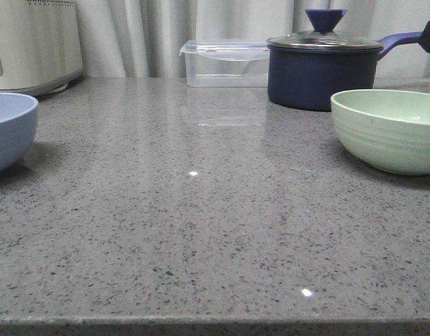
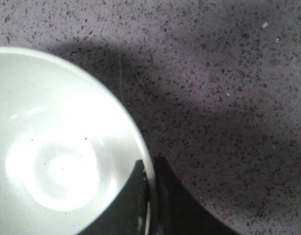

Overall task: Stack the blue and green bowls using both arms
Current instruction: 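Grasp the green bowl rim with the right gripper and move it toward the center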

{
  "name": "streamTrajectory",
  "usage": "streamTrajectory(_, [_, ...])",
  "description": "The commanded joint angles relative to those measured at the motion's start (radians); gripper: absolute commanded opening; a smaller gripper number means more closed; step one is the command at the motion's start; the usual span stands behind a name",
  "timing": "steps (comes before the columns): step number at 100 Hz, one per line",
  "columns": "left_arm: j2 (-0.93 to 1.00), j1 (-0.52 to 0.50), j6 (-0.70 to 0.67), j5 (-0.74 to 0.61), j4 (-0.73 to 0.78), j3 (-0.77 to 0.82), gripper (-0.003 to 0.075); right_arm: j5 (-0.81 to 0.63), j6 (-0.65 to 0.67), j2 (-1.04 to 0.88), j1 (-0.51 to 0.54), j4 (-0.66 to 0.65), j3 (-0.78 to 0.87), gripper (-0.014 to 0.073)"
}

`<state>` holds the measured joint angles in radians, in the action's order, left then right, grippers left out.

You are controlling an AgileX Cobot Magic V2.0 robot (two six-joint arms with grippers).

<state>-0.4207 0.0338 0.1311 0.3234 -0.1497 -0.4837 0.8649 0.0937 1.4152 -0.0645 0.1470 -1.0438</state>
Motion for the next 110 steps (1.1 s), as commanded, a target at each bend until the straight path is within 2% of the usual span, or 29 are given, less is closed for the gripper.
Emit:
streamTrajectory(1, [-0.012, -0.003, -0.005, -0.08, -0.014, -0.038, 0.0399, -0.02, -0.023, -0.03, 0.005, 0.003, -0.042, -0.0067])
streamTrajectory(19, [-0.012, -0.003, -0.005, -0.08, -0.018, -0.038, 0.0399, 0.029, -0.044, -0.03, -0.049, 0.006, -0.123, -0.0067])
streamTrajectory(52, [-0.012, -0.003, -0.005, -0.08, -0.032, -0.038, 0.0399, 0.027, -0.044, 0.034, -0.304, 0.015, -0.239, -0.0067])
streamTrajectory(72, [-0.012, -0.003, -0.005, -0.08, -0.032, -0.038, 0.0399, -0.001, -0.044, 0.125, -0.416, 0.033, -0.296, -0.0067])
streamTrajectory(92, [-0.012, -0.003, -0.005, -0.08, -0.032, -0.038, 0.0399, -0.02, -0.044, 0.194, -0.48, 0.033, -0.34, -0.0067])
streamTrajectory(110, [-0.012, -0.003, -0.005, -0.08, -0.032, -0.038, 0.0399, -0.034, -0.044, 0.225, -0.494, 0.033, -0.368, -0.0061])
